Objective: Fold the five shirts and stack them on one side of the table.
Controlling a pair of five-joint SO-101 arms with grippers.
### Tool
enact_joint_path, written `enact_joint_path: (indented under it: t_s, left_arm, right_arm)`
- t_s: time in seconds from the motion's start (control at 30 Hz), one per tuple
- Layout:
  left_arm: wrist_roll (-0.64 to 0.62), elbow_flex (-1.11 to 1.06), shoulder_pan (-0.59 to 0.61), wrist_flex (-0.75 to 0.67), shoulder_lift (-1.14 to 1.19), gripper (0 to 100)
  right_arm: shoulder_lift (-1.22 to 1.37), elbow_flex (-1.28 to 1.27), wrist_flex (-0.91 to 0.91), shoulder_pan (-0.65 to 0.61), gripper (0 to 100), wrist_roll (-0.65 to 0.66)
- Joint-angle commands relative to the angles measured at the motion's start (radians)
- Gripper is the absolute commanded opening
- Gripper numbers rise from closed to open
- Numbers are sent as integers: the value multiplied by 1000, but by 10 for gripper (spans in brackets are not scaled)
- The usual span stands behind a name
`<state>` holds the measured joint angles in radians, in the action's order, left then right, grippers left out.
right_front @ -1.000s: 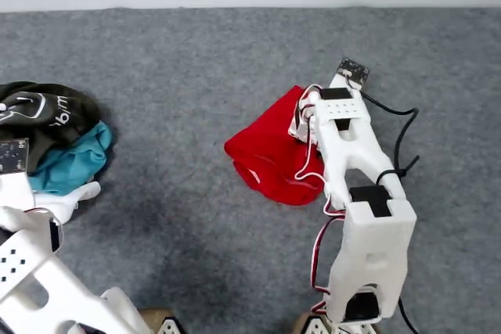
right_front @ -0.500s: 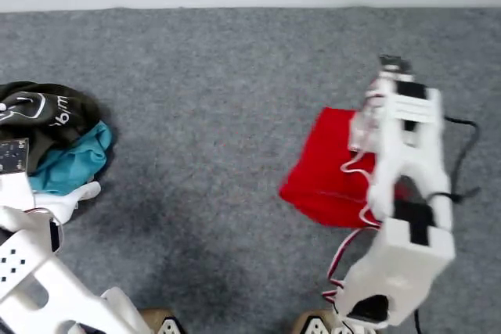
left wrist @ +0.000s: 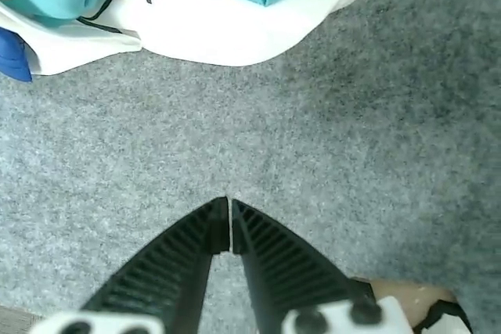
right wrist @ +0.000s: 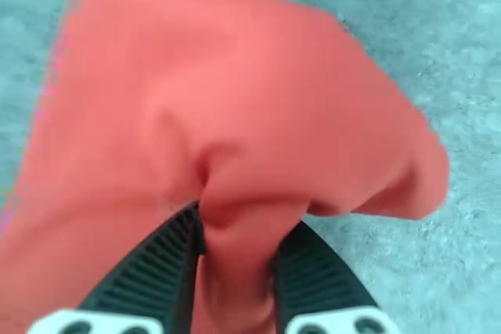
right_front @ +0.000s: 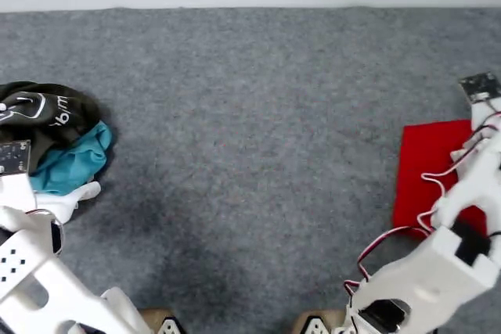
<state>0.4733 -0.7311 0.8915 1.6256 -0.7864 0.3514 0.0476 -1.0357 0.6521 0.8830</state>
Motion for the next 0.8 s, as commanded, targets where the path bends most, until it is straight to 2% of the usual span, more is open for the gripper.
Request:
enact_joint_path:
  t_s: [0.0,0.07,0.13,0.23,0.3,0.5,0.67,0.77]
  left_arm:
    - [-11,22,6,9,-23,16]
    - [-11,22,6,15,-23,16]
    - [-11,22,6,15,-23,16]
    - [-9,22,2,14,-23,16]
    - [-9,22,2,12,-23,16]
    - [-9,22,0,14,-23,16]
    - [-9,22,3,14,-23,16]
    - [-9,22,6,14,-23,16]
  right_arm:
    - [7,11,35,12,9,17]
    - [12,11,35,10,32,14]
    - [10,12,27,15,120,11]
    - [-38,12,12,35,247,-98]
    - [-94,12,-35,39,262,-147]
    - [-242,11,-217,22,180,-153]
    - [-266,5,-357,24,0,-153]
    - [-239,-29,-357,56,24,-150]
